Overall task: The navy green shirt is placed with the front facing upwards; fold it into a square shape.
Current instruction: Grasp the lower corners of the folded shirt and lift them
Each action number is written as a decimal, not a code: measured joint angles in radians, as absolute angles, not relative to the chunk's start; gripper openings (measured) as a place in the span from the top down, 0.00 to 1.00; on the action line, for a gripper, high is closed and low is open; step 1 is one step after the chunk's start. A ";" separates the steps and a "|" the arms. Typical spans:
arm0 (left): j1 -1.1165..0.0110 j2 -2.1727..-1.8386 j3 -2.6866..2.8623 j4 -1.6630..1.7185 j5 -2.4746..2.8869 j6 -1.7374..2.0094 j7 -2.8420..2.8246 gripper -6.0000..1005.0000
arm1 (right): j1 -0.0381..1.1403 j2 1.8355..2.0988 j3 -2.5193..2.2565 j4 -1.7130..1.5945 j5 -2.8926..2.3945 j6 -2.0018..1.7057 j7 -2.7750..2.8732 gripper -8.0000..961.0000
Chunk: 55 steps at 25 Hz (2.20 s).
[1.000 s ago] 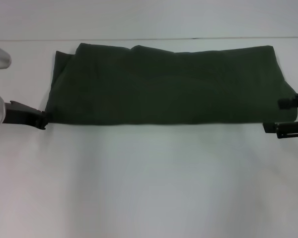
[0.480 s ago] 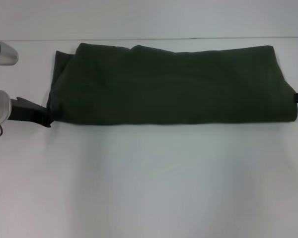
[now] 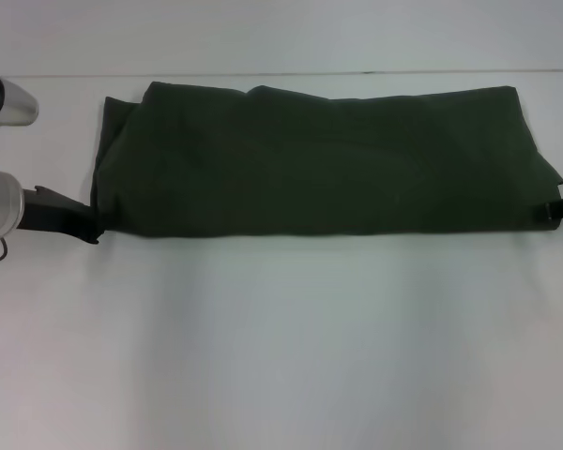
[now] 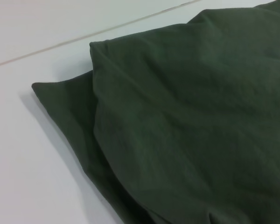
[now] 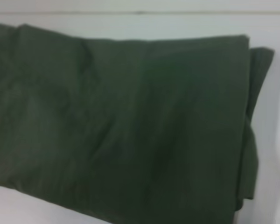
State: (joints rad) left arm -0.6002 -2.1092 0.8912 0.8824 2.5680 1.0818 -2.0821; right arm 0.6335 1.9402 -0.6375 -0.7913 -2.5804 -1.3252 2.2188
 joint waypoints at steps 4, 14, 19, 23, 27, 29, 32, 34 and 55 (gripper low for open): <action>-0.598 -2.109 0.891 0.884 2.568 1.085 -2.080 0.99 | 0.636 1.955 -0.658 -0.782 -2.585 -1.291 2.215 0.07; -0.595 -2.112 0.891 0.881 2.568 1.085 -2.077 0.99 | 0.627 1.974 -0.684 -0.759 -2.587 -1.251 2.199 0.07; -0.595 -2.113 0.891 0.879 2.568 1.085 -2.077 0.99 | 0.620 1.978 -0.700 -0.750 -2.592 -1.220 2.189 0.26; -0.597 -2.114 0.891 0.879 2.568 1.084 -2.077 0.99 | 0.615 1.979 -0.702 -0.750 -2.597 -1.210 2.180 0.44; -0.600 -2.114 0.891 0.878 2.568 1.084 -2.077 0.99 | 0.612 1.981 -0.706 -0.767 -2.599 -1.206 2.173 0.59; -0.601 -2.114 0.891 0.878 2.568 1.083 -2.077 0.99 | 0.611 1.983 -0.711 -0.777 -2.599 -1.206 2.172 0.63; -0.601 -2.114 0.891 0.878 2.568 1.083 -2.077 0.99 | 0.611 1.989 -0.722 -0.799 -2.610 -1.202 2.175 0.69; -0.601 -2.114 0.891 0.877 2.568 1.083 -2.077 0.99 | 0.612 1.997 -0.725 -0.817 -2.628 -1.195 2.180 0.73; -0.560 -2.112 0.888 0.998 2.624 1.250 -2.160 0.99 | 0.577 2.067 -0.738 -1.024 -2.704 -1.377 2.237 0.95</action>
